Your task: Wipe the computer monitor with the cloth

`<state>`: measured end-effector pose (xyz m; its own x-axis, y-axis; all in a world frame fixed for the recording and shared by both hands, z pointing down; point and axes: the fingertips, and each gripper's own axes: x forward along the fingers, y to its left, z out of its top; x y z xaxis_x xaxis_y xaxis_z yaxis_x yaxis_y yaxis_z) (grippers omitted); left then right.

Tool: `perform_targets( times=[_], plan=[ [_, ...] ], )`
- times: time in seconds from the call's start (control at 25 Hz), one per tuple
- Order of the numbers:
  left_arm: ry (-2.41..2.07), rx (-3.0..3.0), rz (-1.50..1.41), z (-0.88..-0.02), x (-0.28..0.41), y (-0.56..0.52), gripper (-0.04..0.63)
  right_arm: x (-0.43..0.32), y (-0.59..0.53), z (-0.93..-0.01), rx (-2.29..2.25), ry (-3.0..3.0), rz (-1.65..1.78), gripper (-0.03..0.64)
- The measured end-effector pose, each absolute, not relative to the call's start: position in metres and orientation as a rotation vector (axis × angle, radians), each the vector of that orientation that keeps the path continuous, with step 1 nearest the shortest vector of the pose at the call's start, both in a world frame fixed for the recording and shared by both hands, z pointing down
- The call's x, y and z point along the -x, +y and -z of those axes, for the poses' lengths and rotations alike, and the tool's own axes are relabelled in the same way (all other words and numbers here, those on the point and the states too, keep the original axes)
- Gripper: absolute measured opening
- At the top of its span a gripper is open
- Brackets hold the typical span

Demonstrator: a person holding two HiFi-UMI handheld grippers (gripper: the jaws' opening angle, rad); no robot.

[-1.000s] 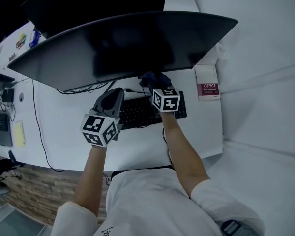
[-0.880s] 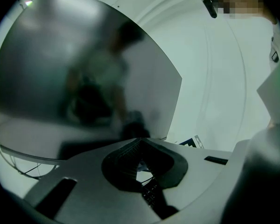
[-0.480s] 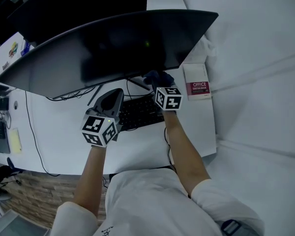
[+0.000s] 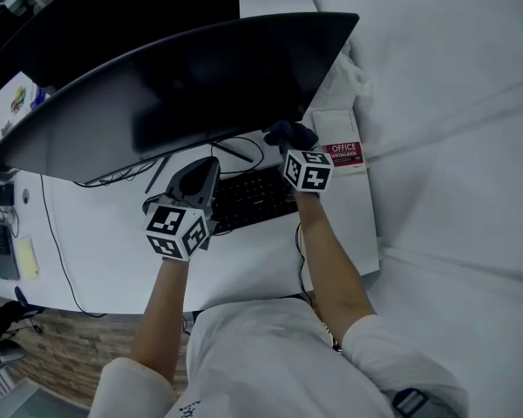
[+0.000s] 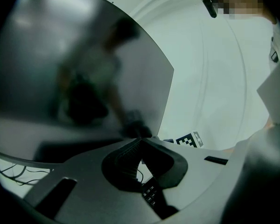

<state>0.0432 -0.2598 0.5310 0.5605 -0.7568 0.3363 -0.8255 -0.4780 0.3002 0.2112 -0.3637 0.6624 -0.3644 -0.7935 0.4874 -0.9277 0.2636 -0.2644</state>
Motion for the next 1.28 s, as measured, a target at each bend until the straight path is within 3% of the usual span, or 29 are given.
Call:
perform_targets(
  times=[0.48, 1.28],
  plan=[
    [-1.177, -2.405, -0.217, -0.531, -0.097, -0.262, 0.011, -0.255, -0.371, -0.656, -1.659, -2.239, -0.745, 0.114],
    [-1.185, -2.422, -0.257, -0.526, -0.103, -0.263, 0.011, -0.294, -0.376, -0.662, -1.839, -2.147, -0.899, 0.112]
  ],
)
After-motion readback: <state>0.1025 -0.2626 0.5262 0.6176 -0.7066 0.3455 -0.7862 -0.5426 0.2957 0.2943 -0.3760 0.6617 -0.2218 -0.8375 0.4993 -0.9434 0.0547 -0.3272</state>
